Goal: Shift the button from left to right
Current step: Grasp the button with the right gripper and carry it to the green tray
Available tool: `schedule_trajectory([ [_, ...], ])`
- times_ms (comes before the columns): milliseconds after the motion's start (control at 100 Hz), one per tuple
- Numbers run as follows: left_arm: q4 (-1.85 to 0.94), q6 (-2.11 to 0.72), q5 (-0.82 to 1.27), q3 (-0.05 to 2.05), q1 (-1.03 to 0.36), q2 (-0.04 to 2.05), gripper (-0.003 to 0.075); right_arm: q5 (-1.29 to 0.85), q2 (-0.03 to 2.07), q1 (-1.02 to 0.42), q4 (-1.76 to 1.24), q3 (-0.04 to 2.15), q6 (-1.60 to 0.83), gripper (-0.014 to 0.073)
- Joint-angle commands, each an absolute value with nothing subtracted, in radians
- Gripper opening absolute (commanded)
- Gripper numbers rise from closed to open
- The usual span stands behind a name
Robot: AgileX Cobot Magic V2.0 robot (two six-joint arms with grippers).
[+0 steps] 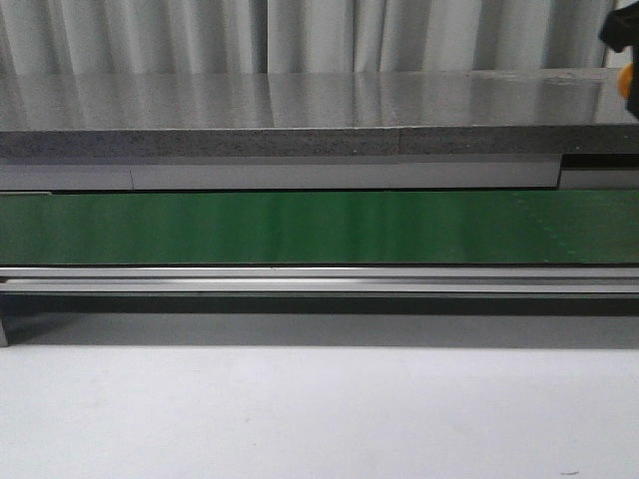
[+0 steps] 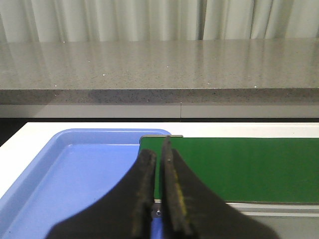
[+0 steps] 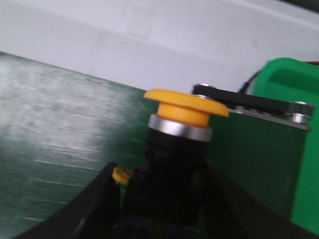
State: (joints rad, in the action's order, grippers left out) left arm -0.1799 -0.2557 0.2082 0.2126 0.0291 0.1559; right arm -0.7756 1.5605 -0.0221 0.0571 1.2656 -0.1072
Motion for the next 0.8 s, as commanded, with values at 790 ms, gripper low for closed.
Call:
schedule_trajectory([
  [790,-0.191,-0.256,0.120,0.242,0.023,0.167,0.0005,-0.576,1.786,0.465,0.053,1.301,-0.317,0.0205],
])
